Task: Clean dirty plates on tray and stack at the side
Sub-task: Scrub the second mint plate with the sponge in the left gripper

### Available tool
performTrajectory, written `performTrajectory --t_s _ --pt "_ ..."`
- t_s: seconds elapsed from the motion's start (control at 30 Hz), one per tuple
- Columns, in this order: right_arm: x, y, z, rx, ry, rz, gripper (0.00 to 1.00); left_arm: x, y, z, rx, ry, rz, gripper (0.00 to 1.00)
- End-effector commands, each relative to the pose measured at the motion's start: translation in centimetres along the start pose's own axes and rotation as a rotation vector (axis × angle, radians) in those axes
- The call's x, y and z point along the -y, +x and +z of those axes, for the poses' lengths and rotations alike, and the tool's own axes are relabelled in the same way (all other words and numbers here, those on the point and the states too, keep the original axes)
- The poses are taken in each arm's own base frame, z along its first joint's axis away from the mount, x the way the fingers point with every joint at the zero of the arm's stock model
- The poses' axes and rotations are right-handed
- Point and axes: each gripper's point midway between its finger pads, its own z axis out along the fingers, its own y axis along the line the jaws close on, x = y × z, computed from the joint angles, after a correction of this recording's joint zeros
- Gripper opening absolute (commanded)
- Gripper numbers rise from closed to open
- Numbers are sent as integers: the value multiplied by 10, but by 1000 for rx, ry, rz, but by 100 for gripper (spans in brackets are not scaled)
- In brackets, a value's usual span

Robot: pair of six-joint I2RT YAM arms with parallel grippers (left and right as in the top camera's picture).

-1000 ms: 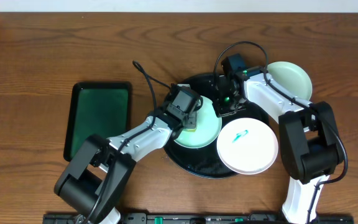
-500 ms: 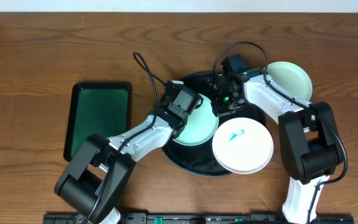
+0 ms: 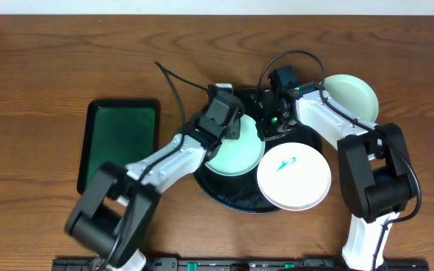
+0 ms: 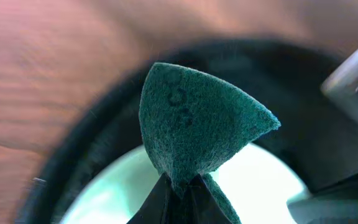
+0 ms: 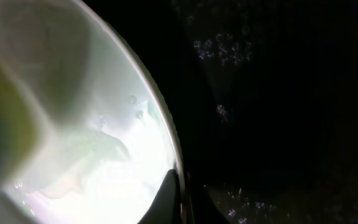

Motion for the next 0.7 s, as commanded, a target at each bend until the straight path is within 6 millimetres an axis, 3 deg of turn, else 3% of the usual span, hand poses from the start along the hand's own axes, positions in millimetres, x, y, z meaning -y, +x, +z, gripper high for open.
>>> performTrajectory --t_s 0.0,0.2,0.37,0.47,0.67 --pt "32 24 20 -80 116 26 1 -3 14 16 -63 17 -13 8" --pt "32 23 20 -76 116 24 1 -56 9 21 -55 -168 29 7" --pt "32 22 20 -73 116 24 1 -99 -6 -8 -12 -377 28 8" --pt "31 19 19 -61 115 21 1 -107 -22 -36 39 -437 26 7" --pt "24 0 1 4 116 0 1 -91 -52 -91 140 -331 -65 8"
